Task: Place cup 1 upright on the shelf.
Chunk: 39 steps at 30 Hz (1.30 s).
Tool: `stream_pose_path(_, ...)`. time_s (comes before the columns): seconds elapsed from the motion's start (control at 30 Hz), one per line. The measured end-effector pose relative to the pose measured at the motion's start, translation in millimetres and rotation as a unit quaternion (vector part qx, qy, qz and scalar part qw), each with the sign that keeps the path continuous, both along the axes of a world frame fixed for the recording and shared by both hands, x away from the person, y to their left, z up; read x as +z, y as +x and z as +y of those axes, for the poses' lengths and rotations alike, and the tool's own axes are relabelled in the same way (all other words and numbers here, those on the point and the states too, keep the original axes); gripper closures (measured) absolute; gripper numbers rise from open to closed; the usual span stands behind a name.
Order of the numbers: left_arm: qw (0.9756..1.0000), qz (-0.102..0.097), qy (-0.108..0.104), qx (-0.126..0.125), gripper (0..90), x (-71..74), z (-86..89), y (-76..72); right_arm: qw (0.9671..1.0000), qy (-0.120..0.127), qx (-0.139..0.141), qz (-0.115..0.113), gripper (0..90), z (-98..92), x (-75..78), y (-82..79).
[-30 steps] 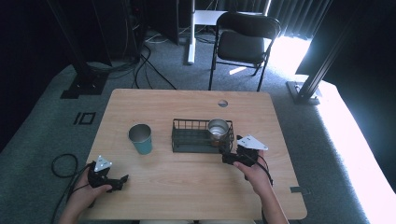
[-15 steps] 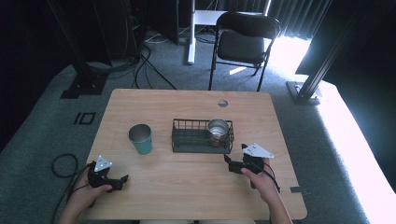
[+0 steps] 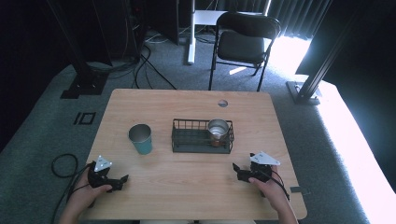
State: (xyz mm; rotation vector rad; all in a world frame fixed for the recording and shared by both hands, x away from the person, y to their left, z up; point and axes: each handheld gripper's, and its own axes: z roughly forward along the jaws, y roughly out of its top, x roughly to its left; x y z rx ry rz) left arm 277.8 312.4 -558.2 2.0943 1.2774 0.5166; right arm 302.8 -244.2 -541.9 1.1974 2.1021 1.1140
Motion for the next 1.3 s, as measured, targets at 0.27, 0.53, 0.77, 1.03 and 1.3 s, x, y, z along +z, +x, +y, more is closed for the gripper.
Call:
stream_pose_path(0.27,1.0000,0.000,0.000,0.000,0.4,-0.1,0.0,0.0,0.9995,-0.029,0.003,0.014,12.5,-13.3,-10.1,-4.6)
stream_pose_path(0.53,1.0000,-0.001,0.000,0.000,0.4,-0.1,0.0,0.0,0.9992,-0.025,-0.003,0.031,12.5,-28.8,-13.6,-9.9)
stream_pose_path(0.77,1.0000,0.000,0.000,0.000,0.4,-0.1,0.0,0.0,0.9973,-0.039,0.005,0.061,12.5,-48.9,-16.6,-17.9)
stream_pose_path(1.03,1.0000,0.000,0.000,0.000,0.4,-0.1,0.0,0.0,0.9965,-0.036,-0.008,0.075,12.2,-60.0,-17.5,-19.9)
stream_pose_path(1.3,1.0000,-0.001,-0.001,0.000,0.4,-0.2,0.0,0.0,0.9963,-0.037,-0.006,0.077,10.7,-60.2,-17.6,-18.1)
